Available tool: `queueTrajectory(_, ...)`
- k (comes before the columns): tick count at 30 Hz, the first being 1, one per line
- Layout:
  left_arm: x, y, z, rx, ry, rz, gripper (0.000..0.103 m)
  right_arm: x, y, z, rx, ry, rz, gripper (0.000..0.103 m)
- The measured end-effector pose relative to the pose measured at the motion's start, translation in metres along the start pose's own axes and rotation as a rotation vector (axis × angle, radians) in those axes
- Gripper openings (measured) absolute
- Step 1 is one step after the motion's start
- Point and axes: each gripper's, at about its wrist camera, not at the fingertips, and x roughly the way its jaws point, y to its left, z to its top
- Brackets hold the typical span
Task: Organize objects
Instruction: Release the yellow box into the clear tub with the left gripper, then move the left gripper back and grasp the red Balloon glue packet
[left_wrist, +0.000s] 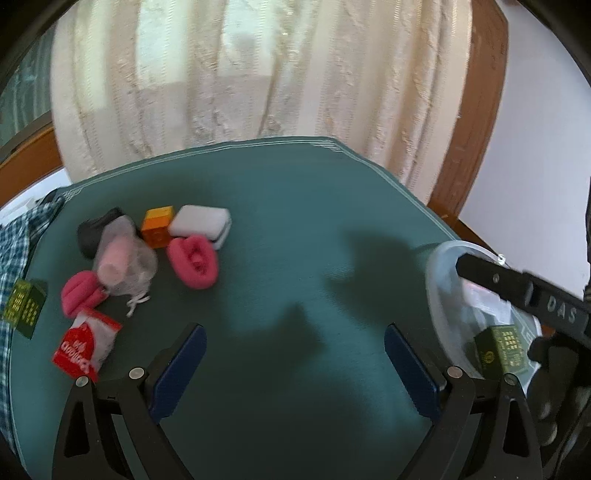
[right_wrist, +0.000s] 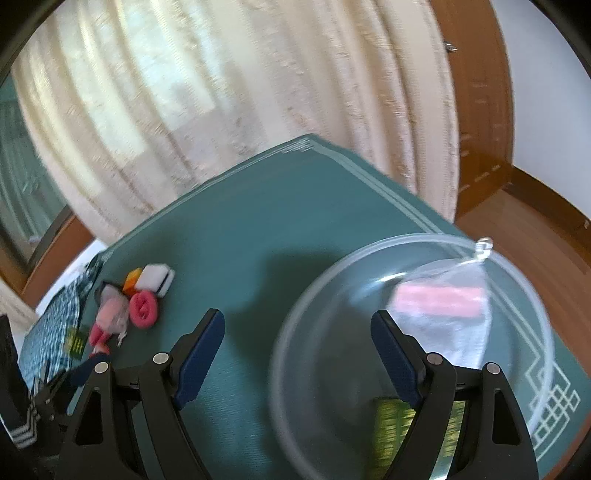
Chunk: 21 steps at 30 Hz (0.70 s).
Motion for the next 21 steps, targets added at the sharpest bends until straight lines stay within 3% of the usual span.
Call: queueTrajectory(21, -0.013, 0.116, -0.014, -0.173, -0.006, 0.187, 0.099, 0.045, 0.089, -0.029, -0.163, 0.11, 0.082, 0.083)
